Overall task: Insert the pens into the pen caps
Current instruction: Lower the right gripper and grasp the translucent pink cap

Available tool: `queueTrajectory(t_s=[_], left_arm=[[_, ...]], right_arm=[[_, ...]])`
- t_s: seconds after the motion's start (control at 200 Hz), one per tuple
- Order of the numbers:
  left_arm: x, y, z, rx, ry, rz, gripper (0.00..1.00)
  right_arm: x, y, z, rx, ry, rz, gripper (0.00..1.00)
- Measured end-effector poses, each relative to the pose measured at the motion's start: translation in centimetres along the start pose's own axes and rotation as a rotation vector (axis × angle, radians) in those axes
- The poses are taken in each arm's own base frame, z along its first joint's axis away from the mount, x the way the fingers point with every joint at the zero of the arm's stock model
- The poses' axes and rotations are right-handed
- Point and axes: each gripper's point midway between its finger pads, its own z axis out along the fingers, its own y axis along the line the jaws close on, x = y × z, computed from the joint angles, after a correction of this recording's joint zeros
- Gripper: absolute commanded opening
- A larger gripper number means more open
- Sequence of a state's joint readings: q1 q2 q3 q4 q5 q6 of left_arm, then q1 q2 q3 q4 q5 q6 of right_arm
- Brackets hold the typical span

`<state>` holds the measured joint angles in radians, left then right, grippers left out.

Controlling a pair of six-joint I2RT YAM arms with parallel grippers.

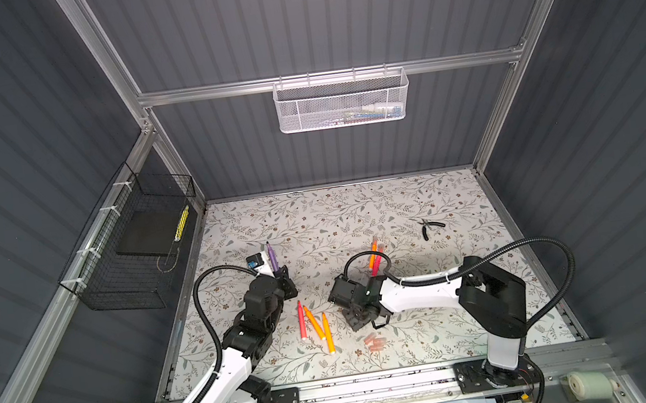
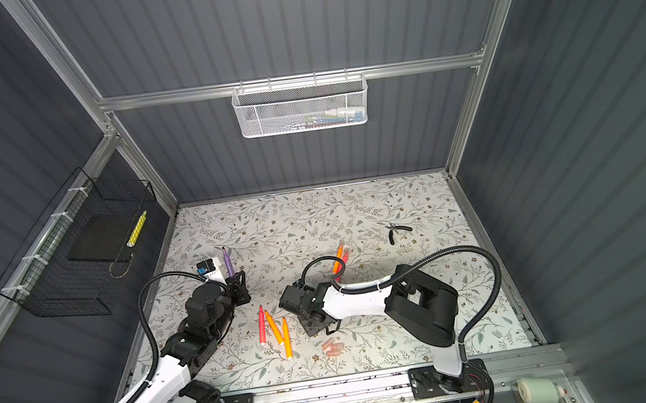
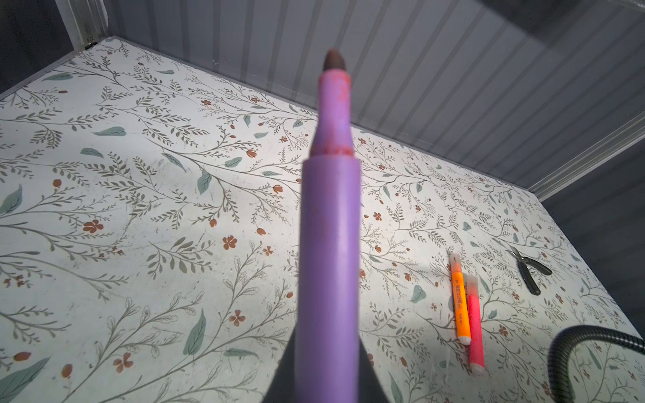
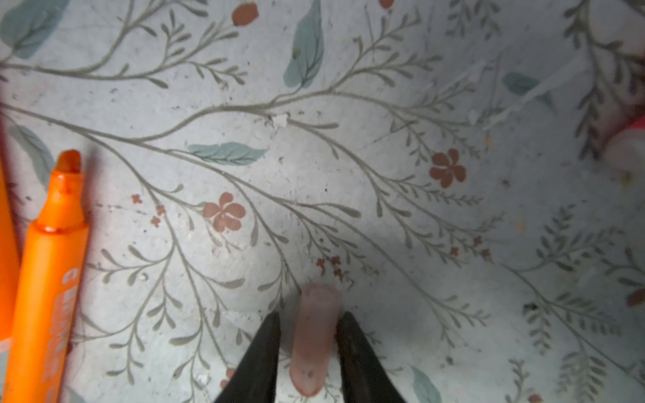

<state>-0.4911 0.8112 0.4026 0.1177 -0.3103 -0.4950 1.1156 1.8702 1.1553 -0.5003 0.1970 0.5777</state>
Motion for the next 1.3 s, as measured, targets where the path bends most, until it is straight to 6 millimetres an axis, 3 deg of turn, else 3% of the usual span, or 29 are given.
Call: queueTrajectory(t_s=[0.525, 0.67, 0.795, 0.995, 1.165, 1.301], left_arm=[[0.2, -0.2, 0.1, 0.009, 0.011, -0.016, 0.0], [0.3, -0.8, -0.1, 0.049, 0.02, -0.02, 0.0], [-0.2, -2.0, -0.8, 0.117, 0.01, -0.024, 0.0], [-0.7, -6.5, -2.2, 0.371, 0.017, 0.014, 0.0], [1.7, -10.2, -2.2, 0.558, 0.117, 0.049, 0.0], [3.5, -13.6, -3.2, 0.677, 0.151, 0.084, 0.0]], right_arm=[[-0.7, 0.4, 0.1, -0.001, -0.025, 0.024, 0.1], [-0.2, -0.4, -0.5, -0.015, -0.052, 0.04, 0.02], [-0.5, -1.7, -3.7, -0.067, -0.146, 0.089, 0.0], [-4.0, -5.9, -12.1, -0.226, -0.478, 0.28, 0.0], [-4.5, -10.4, -15.4, -0.323, -0.666, 0.47, 0.0], [-5.0, -12.1, -18.3, -0.38, -0.785, 0.551, 0.0]])
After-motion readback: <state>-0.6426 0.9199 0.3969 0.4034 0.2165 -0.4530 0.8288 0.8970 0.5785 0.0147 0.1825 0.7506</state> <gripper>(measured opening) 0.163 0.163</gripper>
